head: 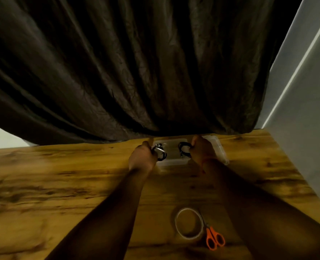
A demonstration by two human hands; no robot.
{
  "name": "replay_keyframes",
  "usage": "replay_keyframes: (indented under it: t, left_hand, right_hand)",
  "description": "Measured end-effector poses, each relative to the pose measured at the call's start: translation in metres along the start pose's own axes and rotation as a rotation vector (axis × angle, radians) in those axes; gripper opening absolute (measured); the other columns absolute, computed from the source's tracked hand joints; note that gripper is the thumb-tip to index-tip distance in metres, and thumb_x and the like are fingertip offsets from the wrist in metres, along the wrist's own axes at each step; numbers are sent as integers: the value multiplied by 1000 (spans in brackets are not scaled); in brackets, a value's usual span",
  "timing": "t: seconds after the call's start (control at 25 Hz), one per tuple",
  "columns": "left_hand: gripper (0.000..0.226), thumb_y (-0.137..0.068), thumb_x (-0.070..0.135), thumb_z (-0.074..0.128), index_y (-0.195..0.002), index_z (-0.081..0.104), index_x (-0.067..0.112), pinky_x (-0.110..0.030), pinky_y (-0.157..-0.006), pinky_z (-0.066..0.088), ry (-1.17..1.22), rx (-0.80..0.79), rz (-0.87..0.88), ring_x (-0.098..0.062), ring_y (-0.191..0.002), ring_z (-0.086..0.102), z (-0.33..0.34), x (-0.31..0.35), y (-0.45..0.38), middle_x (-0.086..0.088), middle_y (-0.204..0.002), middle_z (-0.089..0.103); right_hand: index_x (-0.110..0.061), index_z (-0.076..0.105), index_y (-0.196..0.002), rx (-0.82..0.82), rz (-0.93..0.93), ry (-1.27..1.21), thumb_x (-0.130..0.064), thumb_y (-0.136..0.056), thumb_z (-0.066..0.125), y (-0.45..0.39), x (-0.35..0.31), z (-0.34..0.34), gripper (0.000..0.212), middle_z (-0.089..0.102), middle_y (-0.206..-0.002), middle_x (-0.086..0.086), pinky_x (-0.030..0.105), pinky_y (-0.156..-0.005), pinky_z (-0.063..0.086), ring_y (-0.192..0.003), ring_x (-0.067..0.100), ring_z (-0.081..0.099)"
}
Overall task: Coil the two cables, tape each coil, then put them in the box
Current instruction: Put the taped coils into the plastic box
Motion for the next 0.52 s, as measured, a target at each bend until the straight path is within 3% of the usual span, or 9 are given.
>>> replay_keyframes:
  t: [0.28, 0.52]
  left_hand:
    - [34, -93, 23, 56, -125, 50, 12, -38, -74, 52, -98, -120, 109, -33, -102, 63, 29, 14, -44, -14, -115, 65]
    - [31, -94, 18, 50, -125, 54, 12, -41, -86, 49, -404, -162, 302, -33, -115, 53, 53, 28, -51, -13, -121, 63]
  right_hand:
    - [-14, 67, -105, 14, 6, 143, -13, -94, 50, -29, -17, 35, 21, 64, -114, 13, 35, -87, 48, -106, 32, 59]
    - [-13, 64, -114, -36, -145, 631, -16, -94, 50, -29, -33, 54, 24, 64, -115, 11, 43, -92, 47, -114, 33, 53]
Point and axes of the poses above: each hand's wrist, its own y-axis away from the middle knuckle, its own z-axis out of the palm, x = y × z, the point moved 10 cm from there along -y, towards the middle knuckle
